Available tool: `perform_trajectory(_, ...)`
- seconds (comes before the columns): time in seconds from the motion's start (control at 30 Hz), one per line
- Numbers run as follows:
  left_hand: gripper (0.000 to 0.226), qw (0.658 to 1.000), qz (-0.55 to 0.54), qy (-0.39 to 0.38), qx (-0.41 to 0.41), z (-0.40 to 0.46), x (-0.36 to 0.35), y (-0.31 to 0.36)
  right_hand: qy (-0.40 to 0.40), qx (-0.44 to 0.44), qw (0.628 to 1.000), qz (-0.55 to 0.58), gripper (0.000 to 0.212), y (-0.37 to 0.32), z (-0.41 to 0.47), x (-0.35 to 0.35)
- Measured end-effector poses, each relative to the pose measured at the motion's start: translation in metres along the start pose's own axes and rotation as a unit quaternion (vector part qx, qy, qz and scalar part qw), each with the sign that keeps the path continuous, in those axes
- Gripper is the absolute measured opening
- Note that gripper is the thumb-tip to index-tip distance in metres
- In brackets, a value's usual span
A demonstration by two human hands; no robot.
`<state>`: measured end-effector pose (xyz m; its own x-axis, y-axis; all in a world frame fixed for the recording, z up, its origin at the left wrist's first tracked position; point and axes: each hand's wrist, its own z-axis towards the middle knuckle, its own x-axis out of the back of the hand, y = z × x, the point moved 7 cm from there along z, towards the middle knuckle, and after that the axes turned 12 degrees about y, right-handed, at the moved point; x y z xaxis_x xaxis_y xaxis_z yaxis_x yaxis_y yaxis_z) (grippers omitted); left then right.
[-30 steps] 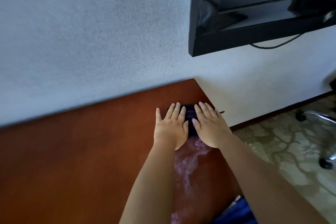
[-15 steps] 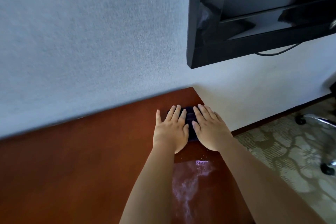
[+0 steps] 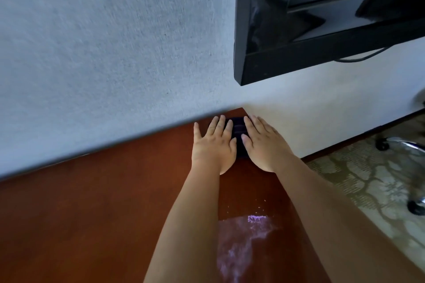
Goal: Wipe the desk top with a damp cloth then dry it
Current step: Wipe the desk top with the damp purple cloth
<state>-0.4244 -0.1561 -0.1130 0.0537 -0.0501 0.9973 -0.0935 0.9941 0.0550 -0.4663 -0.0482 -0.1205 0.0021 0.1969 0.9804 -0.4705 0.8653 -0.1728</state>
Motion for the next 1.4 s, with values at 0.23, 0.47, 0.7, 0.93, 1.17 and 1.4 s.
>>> perform_trajectory(0.23, 0.055, 0.999, 0.008, -0.005, -0.049, -0.054, 0.001, 0.023, -0.023, -0.038, 0.999, -0.016, 0.057, -0.003, -0.069, 0.009)
perform_trajectory(0.47, 0.055, 0.994, 0.023, -0.024, -0.104, -0.114, 0.007, 0.04, -0.032, -0.093, 0.995, -0.028, 0.058, -0.014, -0.142, 0.013)
perform_trajectory(0.7, 0.054, 0.992, 0.019, -0.02, -0.125, -0.137, 0.005, 0.043, -0.032, -0.103, 0.994, -0.028, 0.058, -0.022, -0.173, 0.012)
perform_trajectory(0.93, 0.054, 0.991, 0.03, -0.017, -0.133, -0.112, 0.003, 0.042, -0.027, -0.084, 0.996, -0.032, 0.057, -0.014, -0.143, 0.011)
perform_trajectory(1.17, 0.054, 0.995, 0.022, -0.023, -0.099, -0.072, 0.0, 0.036, -0.026, -0.052, 0.998, -0.034, 0.057, -0.002, -0.096, 0.009)
perform_trajectory(1.4, 0.054, 0.997, 0.016, -0.018, -0.071, -0.046, 0.003, 0.033, -0.026, -0.034, 0.999, -0.019, 0.057, 0.006, -0.066, 0.008)
